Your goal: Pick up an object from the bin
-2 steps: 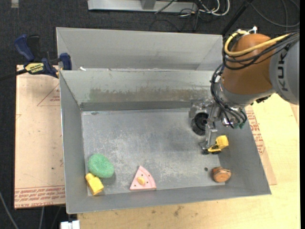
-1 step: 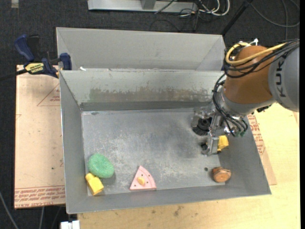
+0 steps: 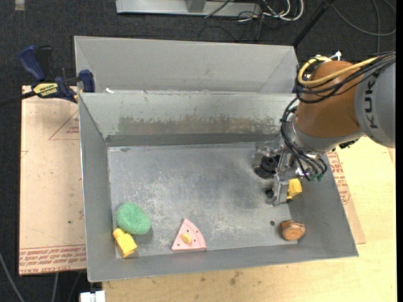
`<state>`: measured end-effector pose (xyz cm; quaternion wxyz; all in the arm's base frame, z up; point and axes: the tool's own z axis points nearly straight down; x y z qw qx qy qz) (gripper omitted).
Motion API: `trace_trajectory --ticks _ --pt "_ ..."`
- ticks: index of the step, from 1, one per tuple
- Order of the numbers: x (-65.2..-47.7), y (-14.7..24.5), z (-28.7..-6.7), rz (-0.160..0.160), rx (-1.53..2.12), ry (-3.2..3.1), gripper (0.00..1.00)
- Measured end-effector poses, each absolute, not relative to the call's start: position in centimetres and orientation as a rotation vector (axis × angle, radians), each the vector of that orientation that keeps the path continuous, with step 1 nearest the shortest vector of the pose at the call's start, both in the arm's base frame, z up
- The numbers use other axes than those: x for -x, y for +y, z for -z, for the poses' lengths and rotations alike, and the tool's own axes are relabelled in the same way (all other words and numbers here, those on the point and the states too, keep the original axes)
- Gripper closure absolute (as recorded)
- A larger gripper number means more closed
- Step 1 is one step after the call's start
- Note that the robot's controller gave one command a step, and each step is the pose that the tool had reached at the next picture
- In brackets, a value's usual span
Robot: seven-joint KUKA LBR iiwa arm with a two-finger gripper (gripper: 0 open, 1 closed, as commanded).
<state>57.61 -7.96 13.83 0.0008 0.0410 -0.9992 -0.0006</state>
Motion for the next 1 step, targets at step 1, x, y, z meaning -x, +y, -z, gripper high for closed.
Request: trace_trajectory --ticks 1 --pt "-56.68 -8.67 -14.62 0.003 -0.062 -3.141 0.00"
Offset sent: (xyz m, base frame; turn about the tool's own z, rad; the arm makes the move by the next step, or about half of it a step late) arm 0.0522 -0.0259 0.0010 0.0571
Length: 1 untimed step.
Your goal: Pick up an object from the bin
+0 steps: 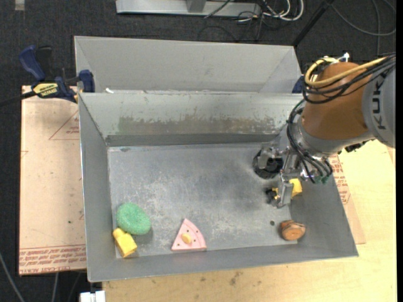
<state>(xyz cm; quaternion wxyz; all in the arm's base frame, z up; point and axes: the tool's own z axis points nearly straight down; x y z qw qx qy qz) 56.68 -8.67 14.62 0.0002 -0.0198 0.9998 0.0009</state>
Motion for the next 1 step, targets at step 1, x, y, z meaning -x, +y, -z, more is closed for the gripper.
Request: trace_trajectory --ticks 1 --pt "-58.68 -9.36 -14.47 0.000 0.380 3.114 0.00"
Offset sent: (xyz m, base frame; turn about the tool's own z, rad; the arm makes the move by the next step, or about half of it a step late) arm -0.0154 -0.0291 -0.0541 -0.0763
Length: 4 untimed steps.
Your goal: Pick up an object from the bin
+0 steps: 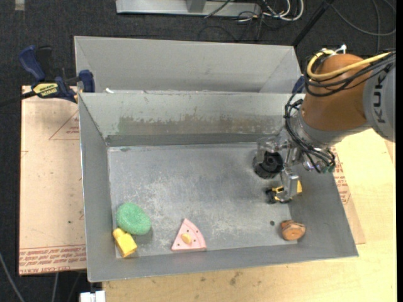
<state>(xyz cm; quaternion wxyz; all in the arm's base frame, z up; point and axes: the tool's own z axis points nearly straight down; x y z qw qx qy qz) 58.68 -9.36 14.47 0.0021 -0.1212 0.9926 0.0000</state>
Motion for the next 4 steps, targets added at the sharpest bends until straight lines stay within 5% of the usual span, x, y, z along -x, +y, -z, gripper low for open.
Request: trace_trajectory --ticks 1,2,4 --pt "-56.3 -10.9 -10.5 -0.001 0.216 3.130 0.00" --pt "-60.9 -10.8 -8.6 -0.001 0.203 3.134 0.00" --pt "-55.2 -14.4 -7.5 -0.006 0.057 3.141 0.00"
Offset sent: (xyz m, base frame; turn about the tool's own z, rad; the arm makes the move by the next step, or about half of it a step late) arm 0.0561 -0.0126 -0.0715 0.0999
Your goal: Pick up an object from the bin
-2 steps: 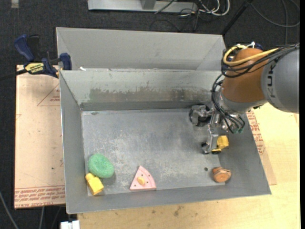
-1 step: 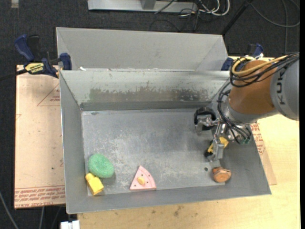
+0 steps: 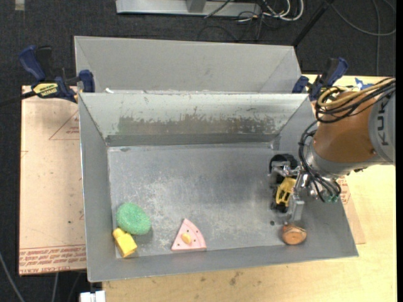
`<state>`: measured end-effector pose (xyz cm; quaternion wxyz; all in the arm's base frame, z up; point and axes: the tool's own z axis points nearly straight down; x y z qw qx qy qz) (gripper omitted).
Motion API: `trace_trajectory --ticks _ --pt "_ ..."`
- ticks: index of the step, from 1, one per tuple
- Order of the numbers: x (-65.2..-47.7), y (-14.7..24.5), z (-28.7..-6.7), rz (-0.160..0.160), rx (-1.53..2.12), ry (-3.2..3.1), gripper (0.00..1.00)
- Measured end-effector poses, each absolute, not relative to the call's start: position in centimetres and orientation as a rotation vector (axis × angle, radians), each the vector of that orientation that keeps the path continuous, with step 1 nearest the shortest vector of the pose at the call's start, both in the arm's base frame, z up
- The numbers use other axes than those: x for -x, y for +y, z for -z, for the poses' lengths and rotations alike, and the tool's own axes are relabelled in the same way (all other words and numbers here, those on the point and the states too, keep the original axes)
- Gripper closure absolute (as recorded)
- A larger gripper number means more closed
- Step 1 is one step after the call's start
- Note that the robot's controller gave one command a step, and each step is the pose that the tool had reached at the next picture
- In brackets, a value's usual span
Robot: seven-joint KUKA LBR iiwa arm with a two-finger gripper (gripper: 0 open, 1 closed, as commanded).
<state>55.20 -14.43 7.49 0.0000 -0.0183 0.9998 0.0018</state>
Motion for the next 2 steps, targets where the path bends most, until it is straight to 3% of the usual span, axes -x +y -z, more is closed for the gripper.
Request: trace_trajectory --ticks 1,2 --pt "-57.53 -15.12 -7.22 -0.008 0.297 3.124 1.00" --pt "-57.53 -15.12 -7.22 -0.008 0.296 3.124 1.00"
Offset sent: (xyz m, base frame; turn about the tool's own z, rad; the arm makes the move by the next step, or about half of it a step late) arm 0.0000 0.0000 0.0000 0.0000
